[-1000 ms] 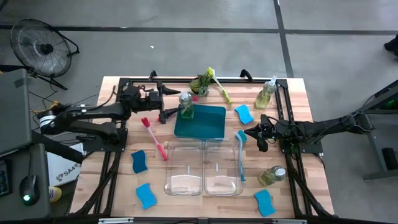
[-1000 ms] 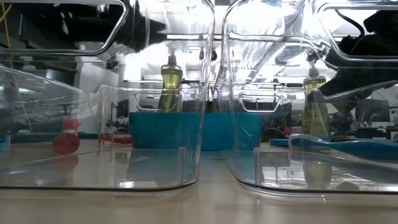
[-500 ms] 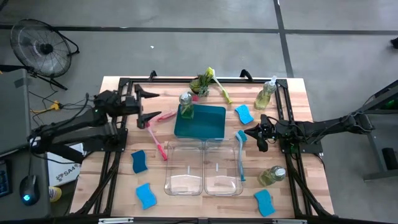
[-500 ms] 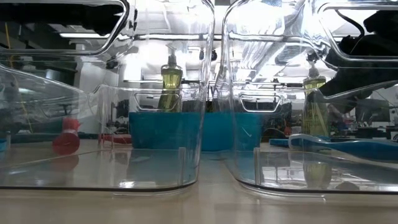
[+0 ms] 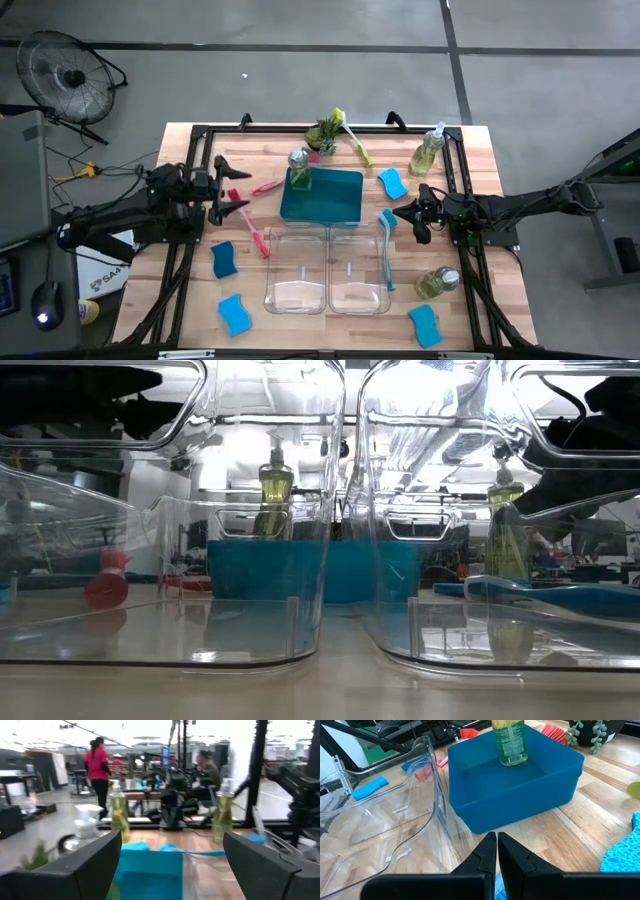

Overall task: Pick & Place Kitchen Sink Supplies
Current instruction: Put the green dish soap into the blue bin

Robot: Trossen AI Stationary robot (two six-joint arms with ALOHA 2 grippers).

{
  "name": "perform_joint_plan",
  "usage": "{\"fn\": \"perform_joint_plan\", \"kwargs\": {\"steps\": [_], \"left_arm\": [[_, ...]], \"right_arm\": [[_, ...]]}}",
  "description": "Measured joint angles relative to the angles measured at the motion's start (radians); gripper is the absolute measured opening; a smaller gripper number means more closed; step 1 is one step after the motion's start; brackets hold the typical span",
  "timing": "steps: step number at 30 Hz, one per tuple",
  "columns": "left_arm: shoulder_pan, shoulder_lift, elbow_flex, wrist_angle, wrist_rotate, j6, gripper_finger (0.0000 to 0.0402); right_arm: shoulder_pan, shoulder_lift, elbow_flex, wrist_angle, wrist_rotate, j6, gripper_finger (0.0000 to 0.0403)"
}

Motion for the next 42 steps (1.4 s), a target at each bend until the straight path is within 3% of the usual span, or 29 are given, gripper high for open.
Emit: {"fn": "perform_joint_plan", "kwargs": {"steps": [6, 10, 17, 42], "left_arm": [[-0.149, 0.0, -0.052, 0.033, -0.169, 0.046, 0.0344], [-0.217, -0.005, -0.087, 0.042, -0.224, 0.126, 0.0344], [-0.267, -0.051, -0.178, 0.105, -0.233, 0.182, 0.0344], [-0.265, -0.07, -0.183, -0.146, -0.243, 0.392, 0.0344]], "right_arm": [[0.0, 0.0, 0.0, 0.0, 0.0, 0.0, 0.0012], [0.0, 0.0, 0.0, 0.0, 0.0, 0.0, 0.0012], [0.0, 0.0, 0.0, 0.0, 0.0, 0.0, 0.0012], [0.0, 0.0, 0.0, 0.0, 0.0, 0.0, 0.0012]]}}
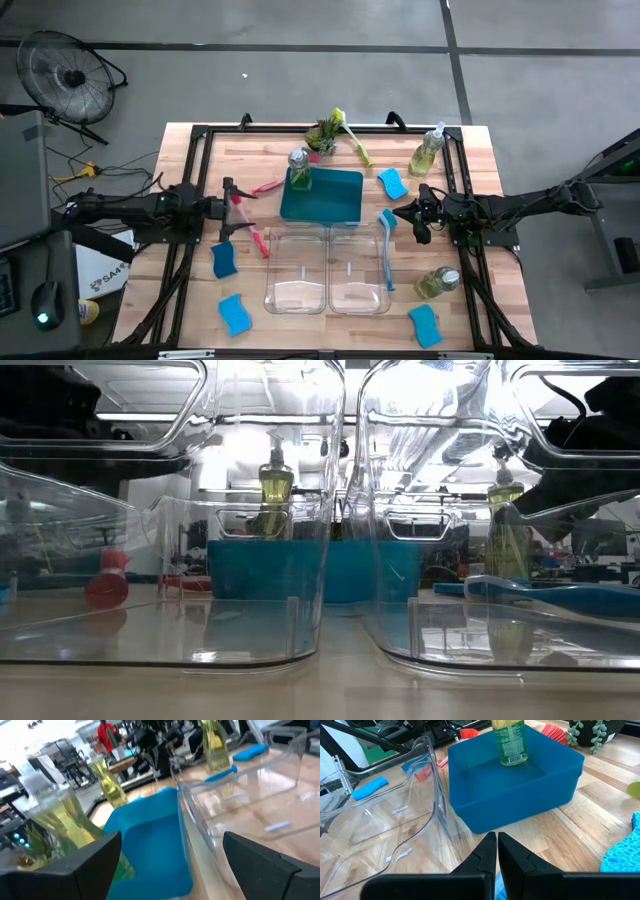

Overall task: Pick & Place Kitchen Sink Supplies
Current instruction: Put the green dish soap into the blue bin

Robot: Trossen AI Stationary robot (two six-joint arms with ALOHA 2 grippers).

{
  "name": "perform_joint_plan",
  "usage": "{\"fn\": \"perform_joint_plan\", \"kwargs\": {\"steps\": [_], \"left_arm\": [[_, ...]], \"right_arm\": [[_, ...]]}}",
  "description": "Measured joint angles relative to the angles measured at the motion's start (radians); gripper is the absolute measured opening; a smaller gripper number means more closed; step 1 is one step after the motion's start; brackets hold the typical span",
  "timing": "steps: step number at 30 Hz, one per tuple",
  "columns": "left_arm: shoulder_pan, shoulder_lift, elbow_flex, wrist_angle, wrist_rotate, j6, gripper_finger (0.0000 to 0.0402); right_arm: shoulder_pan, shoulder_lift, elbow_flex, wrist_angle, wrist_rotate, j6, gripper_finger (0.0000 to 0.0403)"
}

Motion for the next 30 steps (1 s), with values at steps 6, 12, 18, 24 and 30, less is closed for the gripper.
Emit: {"fn": "perform_joint_plan", "kwargs": {"steps": [6, 12, 18, 24, 30], "left_arm": [[0.0, -0.009, -0.001, 0.0, -0.015, -0.002, 0.0344], [0.0, -0.033, -0.001, 0.001, -0.019, -0.087, 0.0344], [0.0, -0.014, 0.006, -0.009, -0.024, -0.114, 0.0344], [0.0, -0.004, 0.014, -0.015, -0.068, -0.114, 0.0344], [0.0, -0.004, 0.015, -0.013, -0.066, -0.114, 0.0344]], "right_arm": [[0.0, 0.0, 0.0, 0.0, 0.0, 0.0, 0.0012], [0.0, 0.0, 0.0, 0.0, 0.0, 0.0, 0.0012], [0.0, 0.0, 0.0, 0.0, 0.0, 0.0, 0.0012], [0.0, 0.0, 0.0, 0.0, 0.0, 0.0, 0.0012], [0.0, 0.0, 0.0, 0.0, 0.0, 0.0, 0.0012]]}}
